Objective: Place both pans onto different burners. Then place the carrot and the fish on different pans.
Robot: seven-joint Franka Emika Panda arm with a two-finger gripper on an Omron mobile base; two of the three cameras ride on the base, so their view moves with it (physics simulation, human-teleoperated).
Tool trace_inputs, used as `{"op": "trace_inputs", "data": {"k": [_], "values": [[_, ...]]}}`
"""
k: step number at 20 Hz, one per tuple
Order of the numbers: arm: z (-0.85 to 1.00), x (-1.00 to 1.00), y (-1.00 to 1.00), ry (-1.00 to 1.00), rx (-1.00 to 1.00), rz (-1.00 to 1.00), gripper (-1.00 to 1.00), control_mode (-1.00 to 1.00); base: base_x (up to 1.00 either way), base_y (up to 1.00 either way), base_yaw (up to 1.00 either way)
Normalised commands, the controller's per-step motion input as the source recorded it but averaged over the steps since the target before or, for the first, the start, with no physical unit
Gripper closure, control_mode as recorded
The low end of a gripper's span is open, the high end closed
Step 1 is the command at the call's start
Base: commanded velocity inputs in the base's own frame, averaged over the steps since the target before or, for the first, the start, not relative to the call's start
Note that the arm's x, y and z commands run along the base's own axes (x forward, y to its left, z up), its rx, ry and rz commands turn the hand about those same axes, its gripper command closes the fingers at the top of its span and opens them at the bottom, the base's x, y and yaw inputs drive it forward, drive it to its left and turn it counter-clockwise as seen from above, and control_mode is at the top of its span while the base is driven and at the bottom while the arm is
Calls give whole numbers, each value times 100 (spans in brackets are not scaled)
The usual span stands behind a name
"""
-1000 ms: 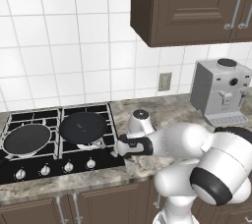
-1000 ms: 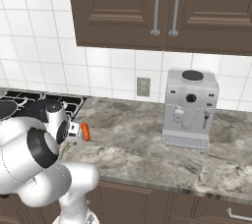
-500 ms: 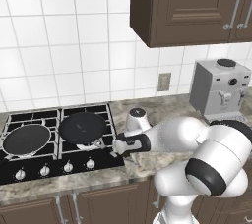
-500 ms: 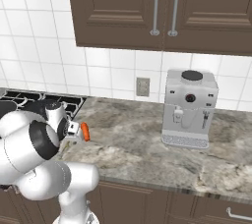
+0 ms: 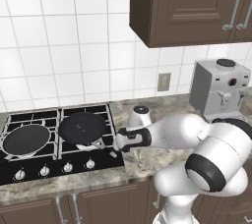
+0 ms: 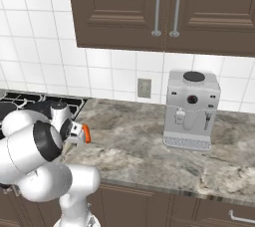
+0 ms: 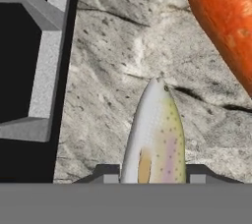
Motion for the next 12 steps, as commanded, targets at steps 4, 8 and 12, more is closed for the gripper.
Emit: {"op": "trace_inputs", "data": {"k": [4,8,12], "values": [[25,-4,8,-7,2,0,100,-100,0,0,0],[49,-7,20,-12,0,2,100,-100,0,0,0],[62,-3,12,-11,0,3,100,-100,0,0,0]]}}
